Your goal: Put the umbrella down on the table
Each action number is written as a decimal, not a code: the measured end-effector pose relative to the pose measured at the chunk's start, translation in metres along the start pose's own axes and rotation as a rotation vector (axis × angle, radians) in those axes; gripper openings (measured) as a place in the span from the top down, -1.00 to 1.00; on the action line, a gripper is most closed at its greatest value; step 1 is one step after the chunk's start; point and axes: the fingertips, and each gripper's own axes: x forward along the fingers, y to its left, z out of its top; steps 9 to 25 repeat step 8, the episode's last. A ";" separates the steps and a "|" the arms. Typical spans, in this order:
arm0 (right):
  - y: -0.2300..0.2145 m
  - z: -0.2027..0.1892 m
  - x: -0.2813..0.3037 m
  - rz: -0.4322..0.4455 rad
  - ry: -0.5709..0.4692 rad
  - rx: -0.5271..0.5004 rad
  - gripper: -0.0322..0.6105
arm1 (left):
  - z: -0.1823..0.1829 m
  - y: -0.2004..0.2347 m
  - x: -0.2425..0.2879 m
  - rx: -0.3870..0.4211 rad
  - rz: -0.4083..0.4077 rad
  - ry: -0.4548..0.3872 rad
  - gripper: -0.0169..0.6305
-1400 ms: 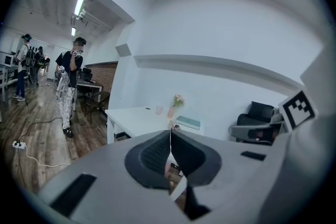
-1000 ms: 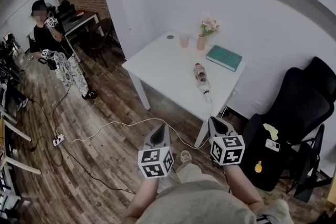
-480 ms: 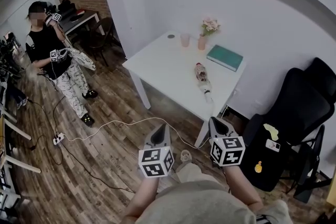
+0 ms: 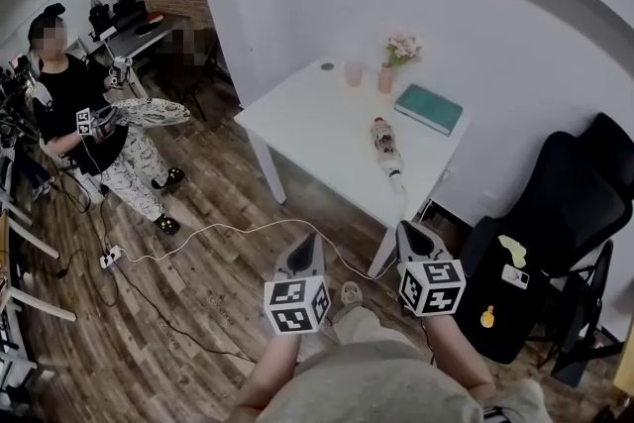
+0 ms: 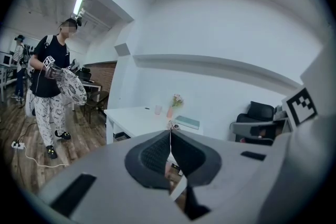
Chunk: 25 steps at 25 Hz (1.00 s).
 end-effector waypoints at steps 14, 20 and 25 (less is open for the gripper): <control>0.008 0.002 0.000 0.004 -0.006 -0.004 0.90 | 0.002 0.006 -0.002 0.001 0.004 0.008 0.92; 0.008 0.002 0.000 0.004 -0.006 -0.004 0.90 | 0.002 0.006 -0.002 0.001 0.004 0.008 0.92; 0.008 0.002 0.000 0.004 -0.006 -0.004 0.90 | 0.002 0.006 -0.002 0.001 0.004 0.008 0.92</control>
